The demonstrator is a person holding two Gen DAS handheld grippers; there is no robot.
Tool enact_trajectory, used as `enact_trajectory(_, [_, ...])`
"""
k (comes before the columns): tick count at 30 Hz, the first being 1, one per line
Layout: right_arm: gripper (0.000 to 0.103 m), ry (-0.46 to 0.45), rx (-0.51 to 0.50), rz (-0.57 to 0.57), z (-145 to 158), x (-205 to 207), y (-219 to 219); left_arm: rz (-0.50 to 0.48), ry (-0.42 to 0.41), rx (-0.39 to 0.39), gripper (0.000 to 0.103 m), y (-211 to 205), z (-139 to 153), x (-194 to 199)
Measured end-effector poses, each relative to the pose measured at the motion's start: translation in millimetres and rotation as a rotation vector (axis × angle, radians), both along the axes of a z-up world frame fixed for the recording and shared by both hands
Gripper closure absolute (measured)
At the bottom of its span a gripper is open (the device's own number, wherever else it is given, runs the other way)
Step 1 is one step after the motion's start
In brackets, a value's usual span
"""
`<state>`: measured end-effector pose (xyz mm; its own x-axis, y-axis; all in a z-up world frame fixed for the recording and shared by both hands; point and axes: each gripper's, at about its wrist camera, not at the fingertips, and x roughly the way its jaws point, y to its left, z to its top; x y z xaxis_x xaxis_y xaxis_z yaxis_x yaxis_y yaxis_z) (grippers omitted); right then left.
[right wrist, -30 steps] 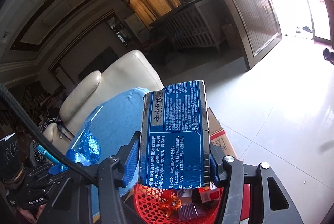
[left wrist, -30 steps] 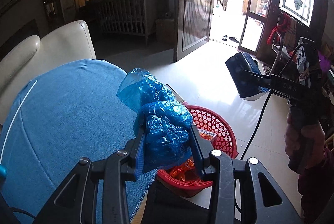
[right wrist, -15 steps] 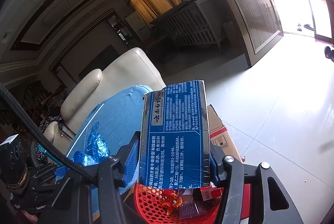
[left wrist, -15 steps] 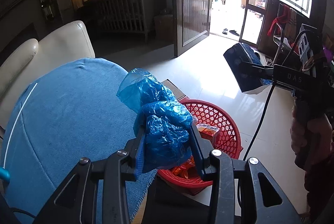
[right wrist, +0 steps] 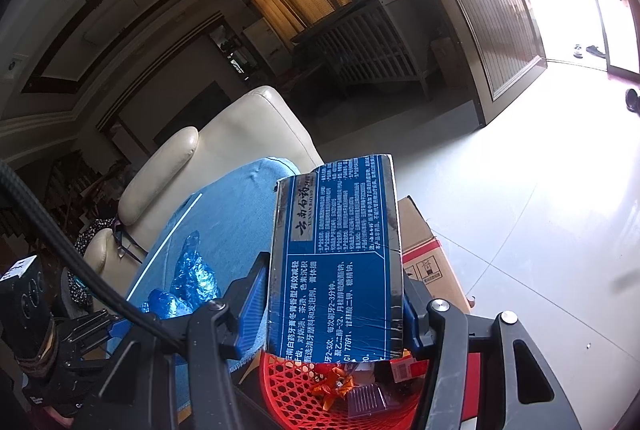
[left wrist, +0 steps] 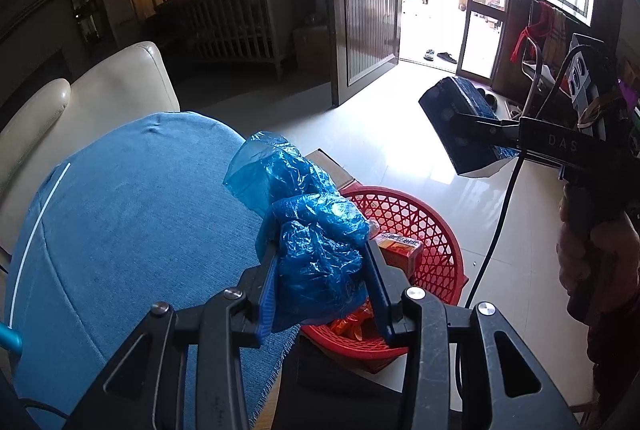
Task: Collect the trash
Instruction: 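Lower both items into the red wastebasket and open both tools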
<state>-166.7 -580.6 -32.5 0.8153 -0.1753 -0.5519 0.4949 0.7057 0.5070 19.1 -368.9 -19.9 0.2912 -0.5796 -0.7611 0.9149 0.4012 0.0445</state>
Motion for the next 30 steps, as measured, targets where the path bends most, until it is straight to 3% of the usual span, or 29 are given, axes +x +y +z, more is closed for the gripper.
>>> enact_trajectory(17, [0.043,0.025,0.032,0.027,-11,21,-6,0.026,-0.007,0.003,0.052,4,-2,7])
enact_trajectory(20, [0.037,0.032,0.05,0.04,-14,28,-7,0.039,-0.004,0.007,0.052,7,-4,11])
enact_trajectory(24, [0.037,0.039,0.058,0.066,-15,37,-5,0.063,-0.009,0.012,0.052,12,-4,16])
enact_trajectory(25, [0.037,0.041,0.055,0.073,-15,39,-3,0.07,-0.015,0.014,0.05,13,-4,17])
enact_trajectory(26, [0.037,0.041,0.052,0.079,-15,41,-2,0.079,-0.022,0.016,0.041,15,-4,19])
enact_trajectory(28, [0.037,0.043,0.042,0.089,-14,45,2,0.106,-0.046,0.006,0.032,21,-3,22])
enact_trajectory(30, [0.037,0.048,0.037,0.096,-14,48,5,0.124,-0.074,0.0,0.032,28,0,25])
